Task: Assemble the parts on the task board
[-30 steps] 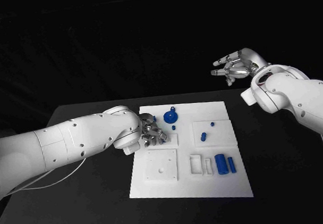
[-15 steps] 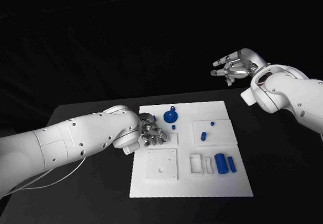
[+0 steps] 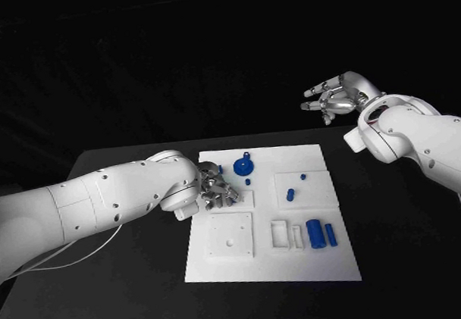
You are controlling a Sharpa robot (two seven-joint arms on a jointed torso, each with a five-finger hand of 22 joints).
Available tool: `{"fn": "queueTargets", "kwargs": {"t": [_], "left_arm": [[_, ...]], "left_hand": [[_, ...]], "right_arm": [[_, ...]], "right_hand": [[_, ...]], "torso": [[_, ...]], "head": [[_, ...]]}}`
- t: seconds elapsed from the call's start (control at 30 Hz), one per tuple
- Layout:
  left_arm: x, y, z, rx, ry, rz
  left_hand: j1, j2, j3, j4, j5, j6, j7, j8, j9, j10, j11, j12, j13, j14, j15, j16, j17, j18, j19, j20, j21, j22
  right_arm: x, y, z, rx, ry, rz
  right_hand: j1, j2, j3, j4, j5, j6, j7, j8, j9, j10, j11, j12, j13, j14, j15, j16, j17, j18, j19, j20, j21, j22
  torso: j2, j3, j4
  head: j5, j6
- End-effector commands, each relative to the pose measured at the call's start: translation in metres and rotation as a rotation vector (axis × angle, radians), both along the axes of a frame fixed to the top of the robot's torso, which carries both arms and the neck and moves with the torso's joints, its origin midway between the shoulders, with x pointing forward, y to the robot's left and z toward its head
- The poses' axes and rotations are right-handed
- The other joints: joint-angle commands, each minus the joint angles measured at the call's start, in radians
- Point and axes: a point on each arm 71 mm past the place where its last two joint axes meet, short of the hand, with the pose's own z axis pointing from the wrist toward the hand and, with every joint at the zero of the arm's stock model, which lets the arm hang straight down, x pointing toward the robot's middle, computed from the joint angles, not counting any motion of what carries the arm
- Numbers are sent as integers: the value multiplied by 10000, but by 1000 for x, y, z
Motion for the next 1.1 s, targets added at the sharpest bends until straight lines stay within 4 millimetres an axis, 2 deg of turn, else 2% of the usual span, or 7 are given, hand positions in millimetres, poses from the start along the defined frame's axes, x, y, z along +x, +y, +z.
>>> {"fn": "queueTargets", "kwargs": {"t": [0.03,0.27,0.43,0.5,0.67,1.1], "left_arm": [[1,10,-6,399,68,290],[1,11,-6,279,88,323],[1,11,-6,189,131,333],[0,11,-6,153,140,331],[0,12,-6,94,136,338],[1,15,-4,46,149,374]], "left_hand": [[113,85,93,123,-23,-62,-7,-24,-12,448,0,-55,-7,-23,21,-35,16,-125,-1,30,-41,153],[218,-236,-217,506,-201,-35,-44,-24,-10,450,-21,-15,-33,-13,4,-15,61,-147,54,18,-112,159],[264,-338,-289,627,-243,-26,-54,-25,-9,450,-27,5,-42,-6,1,-9,79,-154,60,15,-137,159],[269,-475,-366,660,-244,-18,-68,-25,-10,451,-35,13,-48,-5,-3,-3,92,-160,69,7,-143,161],[318,-637,-467,814,-251,-2,-81,-26,-40,449,-43,25,-64,-1,-15,-7,99,-188,85,-18,-164,160],[323,-760,-555,985,-271,21,-94,-25,-57,451,-49,38,-79,7,-21,4,130,-202,96,-30,-182,163]], "right_arm": [[0,1,-2,-13,88,128],[0,0,-3,-16,115,110],[0,-1,-3,-17,130,100],[0,-1,-4,-16,138,95],[0,-1,-5,-17,160,79],[0,-2,-7,-17,204,50]], "right_hand": [[-99,20,0,71,52,38,1,-10,-13,8,-55,27,6,16,-59,-39,-1,178,258,-66,-61,129],[-99,20,0,71,52,38,1,-10,-13,8,-55,27,6,16,-59,-39,-1,178,258,-66,-61,129],[-99,20,0,71,52,38,1,-10,-13,8,-55,27,6,16,-59,-39,-1,178,258,-66,-61,129],[-99,20,0,71,52,38,1,-10,-13,8,-55,27,6,16,-59,-39,-1,178,258,-66,-61,129],[-99,20,0,71,52,38,1,-10,-13,8,-55,27,6,16,-59,-39,-1,178,258,-66,-61,129],[-71,12,-12,120,73,29,2,-10,-13,8,-55,22,5,15,-60,-42,-4,177,262,-67,-67,128]], "torso": [[0,-5,1],[-3,1,2],[-4,0,3],[-3,3,2],[-2,1,3],[-3,-3,-2]], "head": [[4,7],[1,8],[1,21],[1,21],[1,32],[10,35]]}}
